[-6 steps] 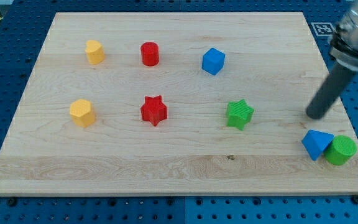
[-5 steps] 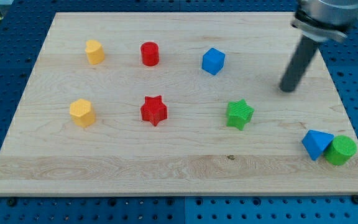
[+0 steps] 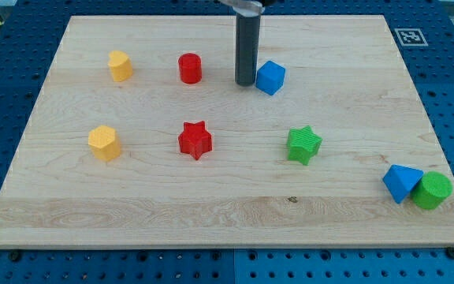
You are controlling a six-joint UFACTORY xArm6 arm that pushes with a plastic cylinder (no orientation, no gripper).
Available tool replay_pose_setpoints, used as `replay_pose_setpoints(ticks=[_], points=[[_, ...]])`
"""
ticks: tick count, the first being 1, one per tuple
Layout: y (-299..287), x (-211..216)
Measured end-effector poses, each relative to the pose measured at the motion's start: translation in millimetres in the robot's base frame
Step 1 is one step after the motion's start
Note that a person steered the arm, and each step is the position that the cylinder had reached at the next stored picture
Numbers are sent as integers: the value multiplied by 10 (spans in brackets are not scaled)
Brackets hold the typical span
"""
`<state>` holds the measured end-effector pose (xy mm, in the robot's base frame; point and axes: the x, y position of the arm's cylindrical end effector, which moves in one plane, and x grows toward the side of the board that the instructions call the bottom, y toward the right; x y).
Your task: Point at the blue cube
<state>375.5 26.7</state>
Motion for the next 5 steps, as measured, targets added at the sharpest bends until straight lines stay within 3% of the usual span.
replay_pose_setpoints(ticks=[2,4,5], points=[[88,234],[-247,-538],[80,-384]])
